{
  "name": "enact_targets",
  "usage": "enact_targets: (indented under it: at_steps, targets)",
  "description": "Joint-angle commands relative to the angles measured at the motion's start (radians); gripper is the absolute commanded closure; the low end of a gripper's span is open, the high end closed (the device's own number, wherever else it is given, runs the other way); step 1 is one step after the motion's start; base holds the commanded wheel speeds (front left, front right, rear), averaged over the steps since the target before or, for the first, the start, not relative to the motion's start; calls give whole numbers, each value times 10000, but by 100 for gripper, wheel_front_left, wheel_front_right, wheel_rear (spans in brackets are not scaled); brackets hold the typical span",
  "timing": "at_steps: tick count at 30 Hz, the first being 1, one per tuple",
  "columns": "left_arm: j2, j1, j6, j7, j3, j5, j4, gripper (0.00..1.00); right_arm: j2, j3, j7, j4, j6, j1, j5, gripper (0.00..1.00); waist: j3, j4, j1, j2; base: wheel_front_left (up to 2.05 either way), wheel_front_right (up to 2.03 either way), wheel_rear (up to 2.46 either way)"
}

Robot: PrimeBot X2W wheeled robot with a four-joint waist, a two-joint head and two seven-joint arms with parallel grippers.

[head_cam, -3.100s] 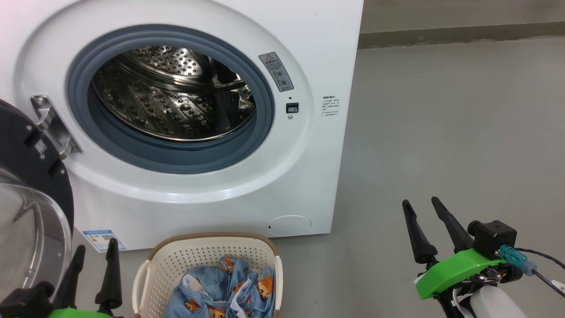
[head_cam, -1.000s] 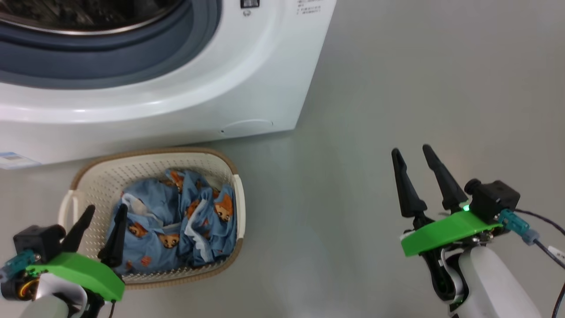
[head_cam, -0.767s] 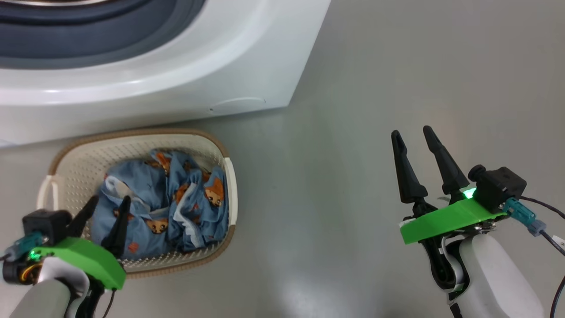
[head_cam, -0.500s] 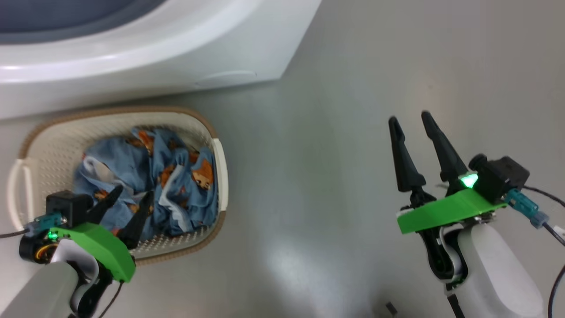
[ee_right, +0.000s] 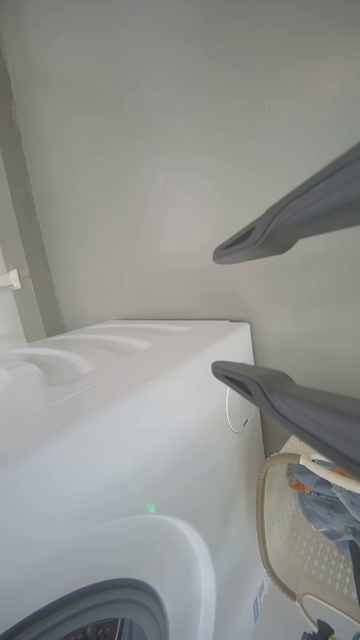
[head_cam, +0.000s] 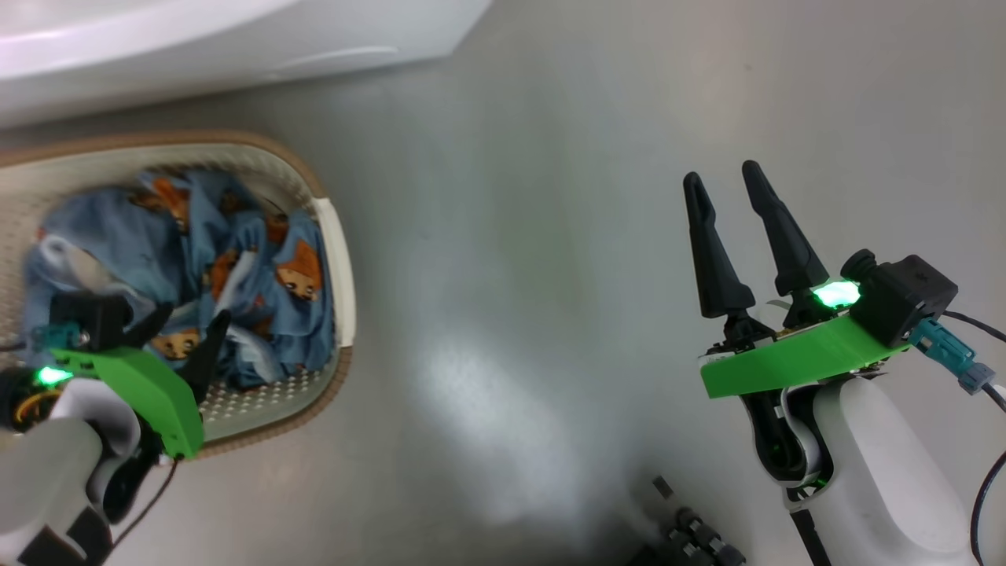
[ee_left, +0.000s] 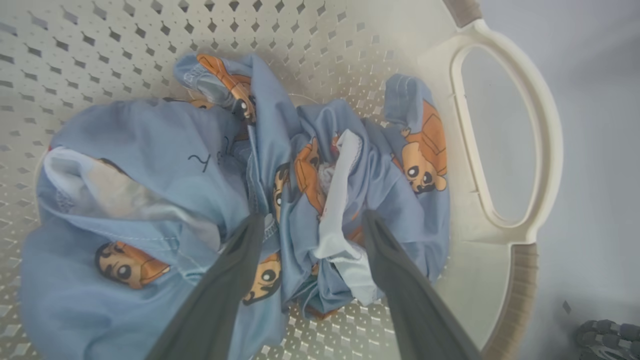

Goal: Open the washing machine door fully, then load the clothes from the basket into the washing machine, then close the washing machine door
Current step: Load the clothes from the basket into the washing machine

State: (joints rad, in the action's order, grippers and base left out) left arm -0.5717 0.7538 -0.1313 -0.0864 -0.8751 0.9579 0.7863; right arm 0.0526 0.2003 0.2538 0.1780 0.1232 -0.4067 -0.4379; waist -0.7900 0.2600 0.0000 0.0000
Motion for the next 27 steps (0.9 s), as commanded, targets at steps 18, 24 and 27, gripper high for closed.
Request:
enact_targets:
  at_steps: [18, 24, 27]
  targets:
    - [-604, 1785, 6, 727, -1783, 1409, 1079, 0, -24, 653, 80, -693, 75, 134, -334, 0, -1230, 927, 0, 0, 0, 0, 0]
    - [-644, 2042, 6, 782, -2277, 1850, 1183, 100, -24, 761, 80, -721, 75, 115, -367, 0, -1284, 997, 0, 0, 0, 0, 0]
    - [-624, 2048, 6, 570, -2461, 2124, 1115, 100, -24, 729, 80, -688, 75, 81, -349, 0, -1193, 904, 0, 0, 0, 0, 0]
